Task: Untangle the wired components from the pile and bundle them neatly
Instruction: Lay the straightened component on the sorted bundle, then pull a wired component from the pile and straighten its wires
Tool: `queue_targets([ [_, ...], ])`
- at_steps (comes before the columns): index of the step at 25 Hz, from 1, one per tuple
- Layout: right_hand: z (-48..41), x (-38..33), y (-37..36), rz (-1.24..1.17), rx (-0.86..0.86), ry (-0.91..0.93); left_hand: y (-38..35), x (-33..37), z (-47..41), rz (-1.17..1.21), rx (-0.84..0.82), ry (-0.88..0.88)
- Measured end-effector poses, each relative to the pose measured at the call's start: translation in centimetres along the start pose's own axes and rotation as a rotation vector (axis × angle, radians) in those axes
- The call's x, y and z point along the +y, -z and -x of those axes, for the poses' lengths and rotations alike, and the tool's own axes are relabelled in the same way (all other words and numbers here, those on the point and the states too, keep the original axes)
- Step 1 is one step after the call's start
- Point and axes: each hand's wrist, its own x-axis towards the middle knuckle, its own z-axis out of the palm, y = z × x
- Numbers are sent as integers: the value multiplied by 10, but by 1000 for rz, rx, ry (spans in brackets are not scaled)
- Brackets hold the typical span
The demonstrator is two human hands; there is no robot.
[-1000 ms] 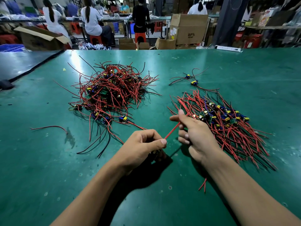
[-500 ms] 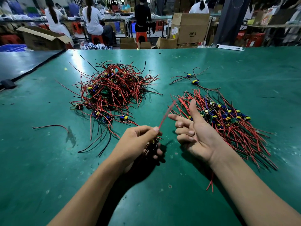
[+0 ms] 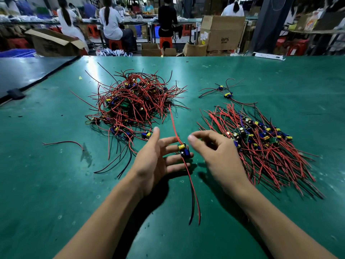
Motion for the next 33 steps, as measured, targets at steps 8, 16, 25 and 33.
queue_targets([
  [8,0,15,0,506,41,285,-3,-4,2,-76,-28,6],
  [16,-1,11,4,727,214,450,20,-13,2,-1459,223,-645],
  [25,4,22,-8,614,-59,250,26,-9,-3,-1516,142,-710],
  [33,-5,16,-1,135,67,-70,6,-13,6,-963,258,-974],
])
